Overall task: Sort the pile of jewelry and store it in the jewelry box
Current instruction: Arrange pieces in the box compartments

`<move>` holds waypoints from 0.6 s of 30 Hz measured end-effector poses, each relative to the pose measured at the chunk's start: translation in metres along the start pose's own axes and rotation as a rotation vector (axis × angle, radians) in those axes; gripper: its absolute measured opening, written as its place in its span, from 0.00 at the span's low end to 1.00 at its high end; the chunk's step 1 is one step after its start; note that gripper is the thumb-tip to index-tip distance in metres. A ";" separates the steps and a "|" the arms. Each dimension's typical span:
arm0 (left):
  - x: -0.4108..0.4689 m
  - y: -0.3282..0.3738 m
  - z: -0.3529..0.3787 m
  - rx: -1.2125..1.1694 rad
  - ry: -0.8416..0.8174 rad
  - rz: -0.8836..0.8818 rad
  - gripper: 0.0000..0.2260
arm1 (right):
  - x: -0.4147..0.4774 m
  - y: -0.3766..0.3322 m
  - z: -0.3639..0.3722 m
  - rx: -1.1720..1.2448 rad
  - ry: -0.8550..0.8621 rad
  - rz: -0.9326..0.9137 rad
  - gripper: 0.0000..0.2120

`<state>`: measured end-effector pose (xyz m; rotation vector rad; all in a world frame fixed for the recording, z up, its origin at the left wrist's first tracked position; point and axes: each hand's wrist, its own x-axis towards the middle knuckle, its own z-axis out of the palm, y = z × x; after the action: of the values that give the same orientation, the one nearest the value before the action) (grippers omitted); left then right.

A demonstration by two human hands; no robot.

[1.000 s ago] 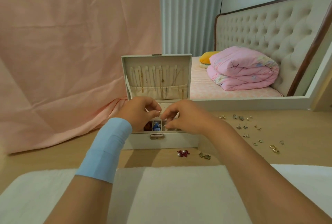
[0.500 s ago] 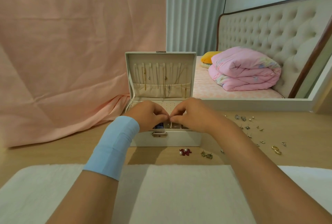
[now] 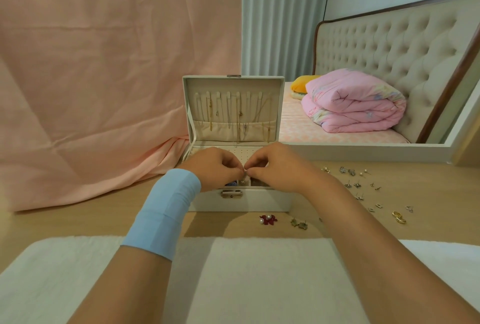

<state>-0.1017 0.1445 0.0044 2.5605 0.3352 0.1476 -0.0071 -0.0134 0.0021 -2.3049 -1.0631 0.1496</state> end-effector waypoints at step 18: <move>0.003 0.002 0.017 0.247 0.129 0.065 0.08 | -0.001 -0.007 0.012 -0.188 0.055 0.041 0.17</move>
<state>-0.0954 0.1352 -0.0082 2.8150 0.3377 0.3147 -0.0168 -0.0050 -0.0040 -2.4843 -1.0415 0.0020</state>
